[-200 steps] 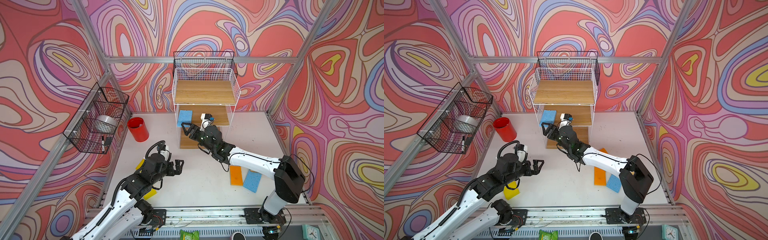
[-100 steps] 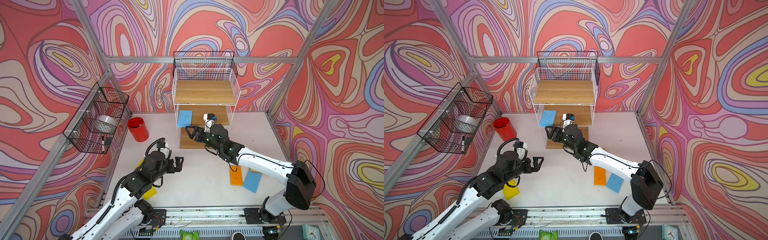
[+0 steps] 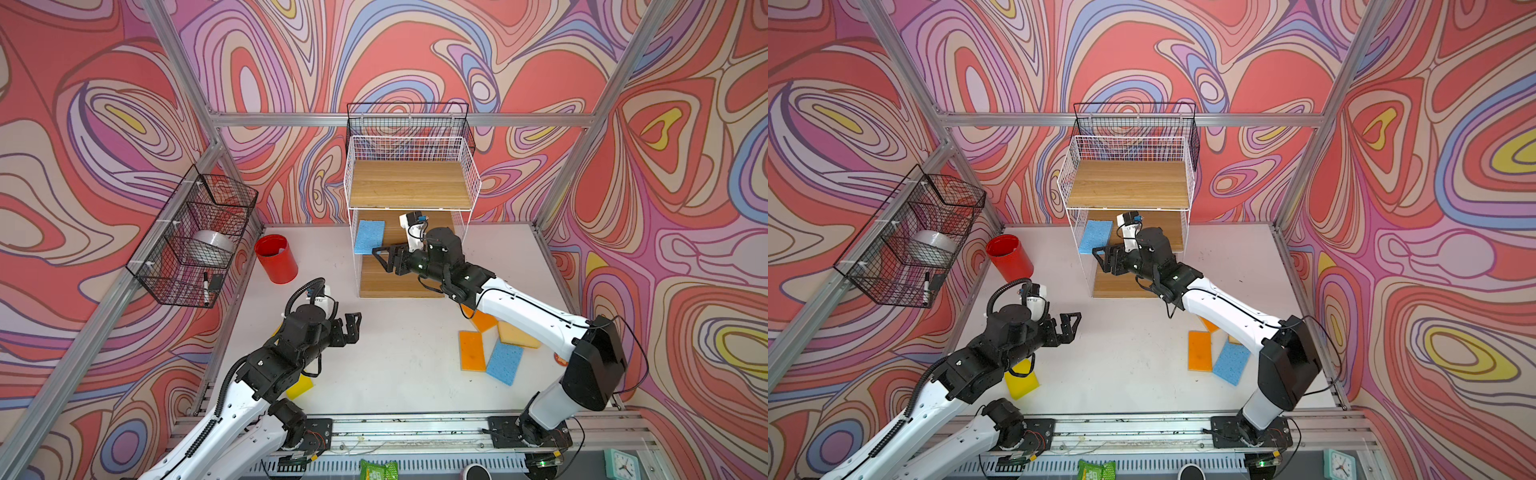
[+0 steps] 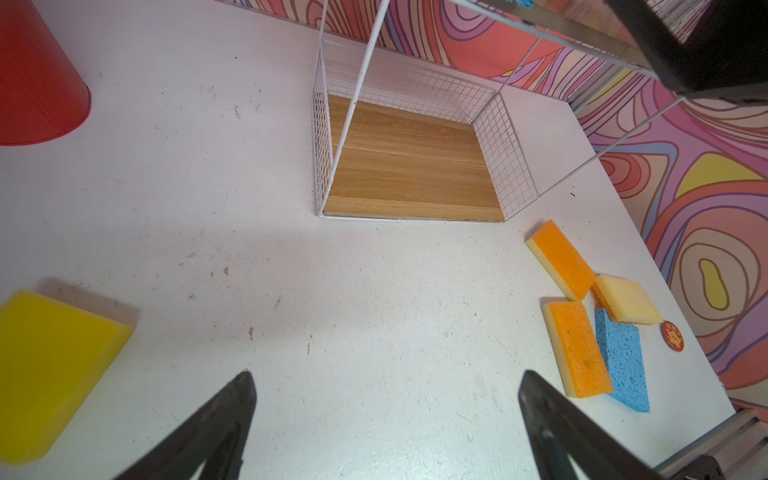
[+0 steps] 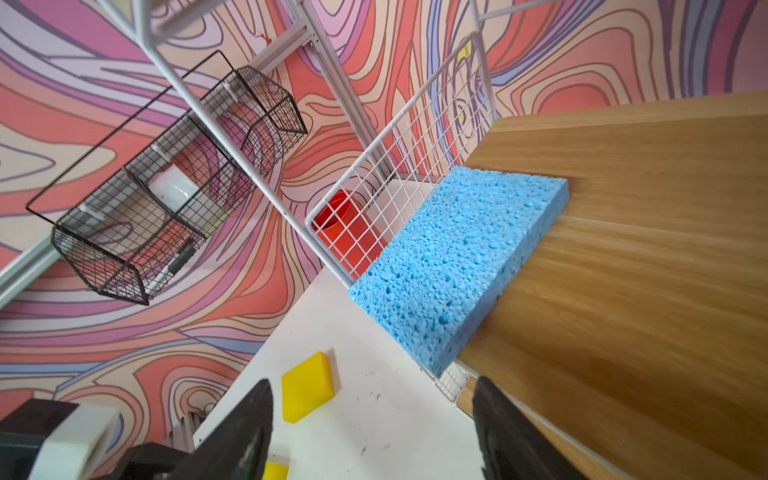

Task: Place and organize the cleaning sponges onto the shelf
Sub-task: 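Push the blue sponge deeper onto the tier with the right gripper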

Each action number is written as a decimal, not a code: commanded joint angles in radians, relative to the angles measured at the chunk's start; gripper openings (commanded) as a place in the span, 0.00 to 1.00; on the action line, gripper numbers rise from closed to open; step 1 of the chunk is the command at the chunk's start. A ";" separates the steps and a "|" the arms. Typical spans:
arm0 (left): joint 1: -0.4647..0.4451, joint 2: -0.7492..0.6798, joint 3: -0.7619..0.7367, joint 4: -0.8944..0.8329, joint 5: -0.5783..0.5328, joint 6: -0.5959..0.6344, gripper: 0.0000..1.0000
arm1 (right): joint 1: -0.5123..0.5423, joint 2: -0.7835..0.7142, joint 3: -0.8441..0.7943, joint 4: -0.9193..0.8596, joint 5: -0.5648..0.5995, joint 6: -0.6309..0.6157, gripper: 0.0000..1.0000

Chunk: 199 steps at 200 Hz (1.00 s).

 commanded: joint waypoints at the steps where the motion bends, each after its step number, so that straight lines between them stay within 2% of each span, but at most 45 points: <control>1: -0.003 -0.010 0.004 -0.031 -0.025 0.017 1.00 | 0.002 0.026 0.012 -0.001 -0.022 -0.112 0.78; 21: -0.001 -0.010 -0.001 -0.028 -0.024 0.017 1.00 | -0.003 0.031 -0.001 0.031 -0.028 -0.136 0.78; 33: -0.001 -0.007 0.000 -0.027 -0.022 0.016 1.00 | -0.018 0.036 -0.014 0.065 -0.065 -0.104 0.78; 53: -0.002 -0.001 -0.003 -0.024 -0.016 0.014 1.00 | -0.046 0.043 -0.045 0.147 -0.152 0.015 0.77; 134: -0.002 0.005 -0.010 -0.017 -0.007 0.007 1.00 | -0.046 -0.007 -0.148 0.360 -0.242 0.352 0.74; 152: -0.002 0.005 -0.010 -0.019 -0.004 0.006 1.00 | -0.045 -0.017 -0.187 0.439 -0.231 0.420 0.73; 184: -0.001 0.001 -0.011 -0.026 0.000 0.003 1.00 | -0.046 -0.038 -0.306 0.670 -0.119 0.588 0.72; 199: -0.001 -0.005 -0.014 -0.027 0.001 0.001 1.00 | -0.042 -0.042 -0.339 0.735 -0.072 0.623 0.72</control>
